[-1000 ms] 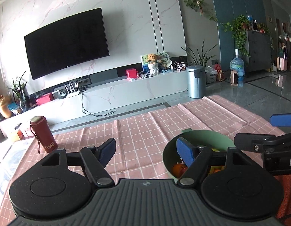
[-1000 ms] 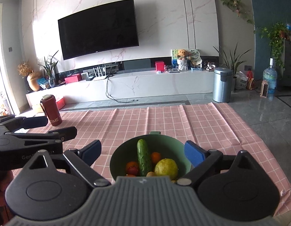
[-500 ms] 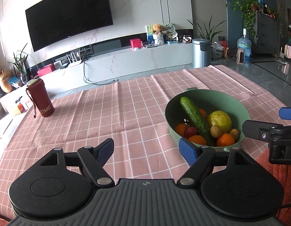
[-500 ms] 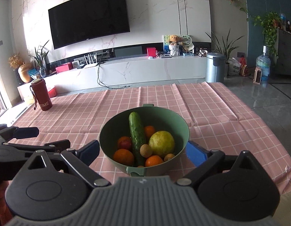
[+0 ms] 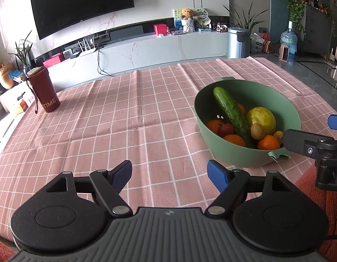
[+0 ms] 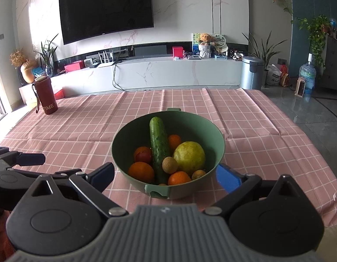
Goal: Organize fruits
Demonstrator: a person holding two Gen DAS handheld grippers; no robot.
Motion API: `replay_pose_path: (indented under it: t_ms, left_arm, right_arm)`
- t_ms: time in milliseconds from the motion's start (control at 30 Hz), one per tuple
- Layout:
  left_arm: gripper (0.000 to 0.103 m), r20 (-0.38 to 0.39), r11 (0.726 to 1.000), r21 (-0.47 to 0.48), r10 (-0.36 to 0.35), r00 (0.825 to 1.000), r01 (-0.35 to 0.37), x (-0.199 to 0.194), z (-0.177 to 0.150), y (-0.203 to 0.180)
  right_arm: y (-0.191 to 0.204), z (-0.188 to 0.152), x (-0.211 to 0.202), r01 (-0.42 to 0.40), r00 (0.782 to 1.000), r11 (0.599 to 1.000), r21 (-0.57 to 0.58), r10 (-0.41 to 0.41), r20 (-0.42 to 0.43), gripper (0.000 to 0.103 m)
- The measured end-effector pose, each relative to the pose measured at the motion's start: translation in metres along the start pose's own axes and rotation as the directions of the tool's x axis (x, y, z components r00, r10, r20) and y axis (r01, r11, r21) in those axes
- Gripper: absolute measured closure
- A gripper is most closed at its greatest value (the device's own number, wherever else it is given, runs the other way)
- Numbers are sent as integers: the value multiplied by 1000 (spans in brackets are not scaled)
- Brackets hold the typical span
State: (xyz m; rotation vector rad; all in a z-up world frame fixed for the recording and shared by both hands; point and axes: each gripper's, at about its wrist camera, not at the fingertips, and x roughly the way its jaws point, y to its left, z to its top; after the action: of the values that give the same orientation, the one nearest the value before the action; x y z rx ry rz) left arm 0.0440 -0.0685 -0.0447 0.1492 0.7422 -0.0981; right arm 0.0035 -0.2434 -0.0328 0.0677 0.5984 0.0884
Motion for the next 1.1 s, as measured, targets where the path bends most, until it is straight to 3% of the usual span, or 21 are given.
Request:
replay_pose_path:
  t_ms: [1100]
  left_arm:
    - [11, -25, 1000, -27, -15, 1000, 15, -3, 2, 0]
  right_arm:
    - [0, 1, 0, -3, 1000, 1000, 6, 3, -6, 6]
